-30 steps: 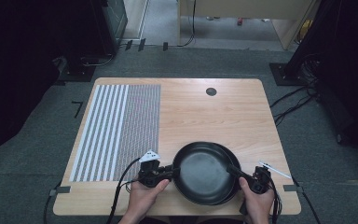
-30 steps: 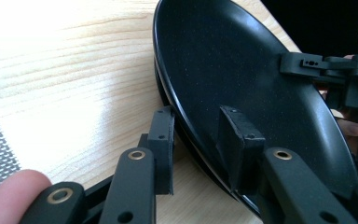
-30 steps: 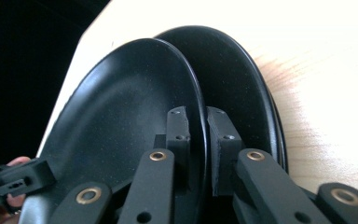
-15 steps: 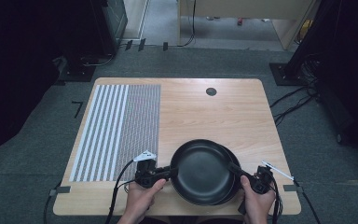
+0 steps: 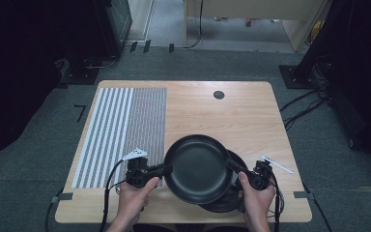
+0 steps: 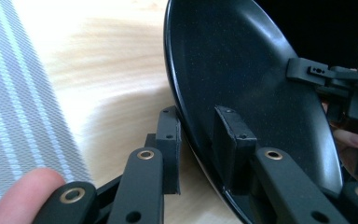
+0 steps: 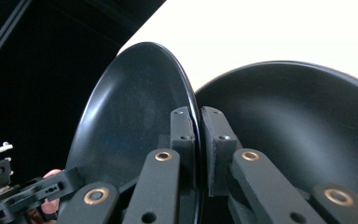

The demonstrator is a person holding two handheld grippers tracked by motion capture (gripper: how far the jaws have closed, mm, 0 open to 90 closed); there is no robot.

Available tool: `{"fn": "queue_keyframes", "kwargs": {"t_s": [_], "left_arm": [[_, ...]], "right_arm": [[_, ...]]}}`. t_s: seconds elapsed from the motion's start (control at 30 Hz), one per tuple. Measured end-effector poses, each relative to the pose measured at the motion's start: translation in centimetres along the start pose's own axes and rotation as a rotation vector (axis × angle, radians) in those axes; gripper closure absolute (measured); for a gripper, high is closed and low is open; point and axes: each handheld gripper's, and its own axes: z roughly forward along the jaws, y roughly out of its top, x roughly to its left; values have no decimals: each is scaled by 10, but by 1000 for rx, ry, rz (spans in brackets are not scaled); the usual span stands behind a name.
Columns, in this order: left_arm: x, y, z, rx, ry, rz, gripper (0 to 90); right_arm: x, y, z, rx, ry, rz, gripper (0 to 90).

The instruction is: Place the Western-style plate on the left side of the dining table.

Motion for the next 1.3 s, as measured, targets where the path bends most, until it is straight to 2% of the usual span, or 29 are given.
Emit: {"fn": "queue_keyframes", "kwargs": {"t_s": [0.17, 0.2, 0.3, 0.37, 0.4, 0.53, 0.57, 0.6, 0.67, 0.7, 0.8, 0.83, 0.93, 1.1, 1.3], "left_arm": [[9, 10, -15, -25, 28, -6, 737], [14, 16, -22, -34, 38, -11, 738], [23, 22, -33, -45, 53, -19, 739], [26, 23, -36, -48, 57, -21, 740], [35, 26, -43, -57, 66, -33, 740], [52, 30, -55, -76, 87, -64, 740], [52, 30, -55, -76, 87, -64, 740], [56, 31, -58, -82, 93, -71, 740], [64, 34, -64, -87, 105, -80, 740], [72, 36, -69, -84, 119, -87, 740], [85, 38, -77, -82, 139, -103, 739], [85, 38, -77, -82, 139, -103, 739], [100, 41, -84, -85, 160, -123, 739], [122, 48, -95, -99, 191, -152, 739], [150, 59, -101, -97, 214, -192, 738]], "right_arm": [[14, 2, 15, 19, 21, 5, 845], [21, 3, 24, 32, 36, 13, 845], [31, 5, 36, 43, 49, 13, 845], [35, 5, 41, 49, 54, 13, 845], [42, 6, 51, 57, 56, 5, 845], [57, 8, 73, 79, 60, -12, 847], [57, 8, 73, 79, 60, -12, 847], [63, 8, 84, 94, 63, -8, 847], [69, 8, 95, 110, 65, -3, 847], [71, 7, 101, 114, 65, -3, 846], [78, 5, 119, 138, 67, 7, 845], [78, 5, 119, 138, 67, 7, 845], [87, 3, 142, 164, 66, 13, 844], [97, 2, 169, 190, 67, 38, 844], [112, 2, 201, 208, 45, 31, 843]]}}
